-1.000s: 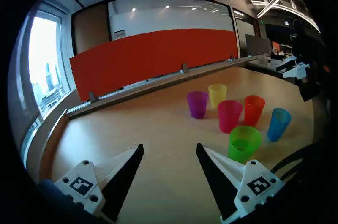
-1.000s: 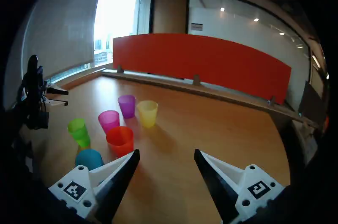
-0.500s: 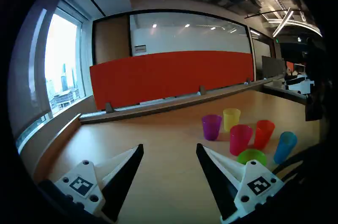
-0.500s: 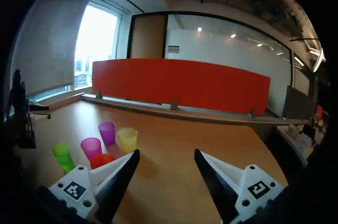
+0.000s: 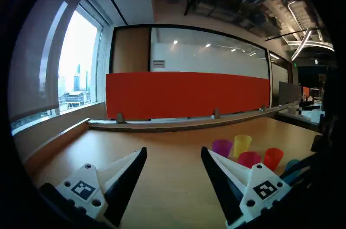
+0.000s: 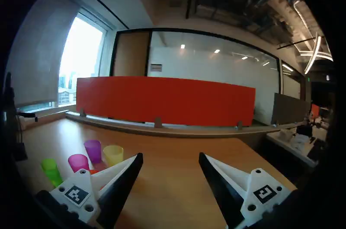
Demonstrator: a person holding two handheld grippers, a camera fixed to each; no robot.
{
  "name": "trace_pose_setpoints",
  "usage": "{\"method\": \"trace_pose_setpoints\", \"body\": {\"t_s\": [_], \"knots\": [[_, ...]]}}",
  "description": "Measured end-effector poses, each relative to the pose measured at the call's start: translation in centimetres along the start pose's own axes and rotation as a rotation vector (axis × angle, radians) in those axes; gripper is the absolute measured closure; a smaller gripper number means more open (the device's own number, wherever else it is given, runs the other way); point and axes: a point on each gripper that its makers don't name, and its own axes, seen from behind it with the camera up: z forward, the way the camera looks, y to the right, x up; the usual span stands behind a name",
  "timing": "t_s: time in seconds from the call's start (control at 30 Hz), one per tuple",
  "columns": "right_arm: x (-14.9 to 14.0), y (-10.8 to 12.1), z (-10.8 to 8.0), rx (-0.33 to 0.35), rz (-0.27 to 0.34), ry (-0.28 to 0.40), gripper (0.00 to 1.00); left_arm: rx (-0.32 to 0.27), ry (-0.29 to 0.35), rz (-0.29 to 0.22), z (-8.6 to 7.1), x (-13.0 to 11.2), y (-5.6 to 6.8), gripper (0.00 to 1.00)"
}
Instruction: Pour water
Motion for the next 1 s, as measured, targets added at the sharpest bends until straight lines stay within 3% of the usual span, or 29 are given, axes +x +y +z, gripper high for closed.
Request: {"method": "trace_pose_setpoints", "body": {"t_s": [0.4, 0.5, 0.77, 1.0], "knots": [[0.9, 1.0, -0.4, -0.052, 0.033, 0.055, 0.00, 0.031, 0.065, -0.035, -0.3, 1.0, 0.2, 0.08], [1.1, 1.3, -0.4, -0.063, 0.028, 0.061, 0.00, 0.049, 0.078, -0.043, -0.5, 1.1, 0.0, 0.08], [1.5, 0.7, -0.6, -0.053, -0.014, 0.075, 0.00, 0.121, 0.066, -0.005, -0.9, -0.1, -1.0, 0.08], [2.4, -0.1, -0.3, -0.047, -0.024, 0.083, 0.00, 0.131, 0.109, -0.035, -1.4, 0.5, -0.9, 0.08]]}}
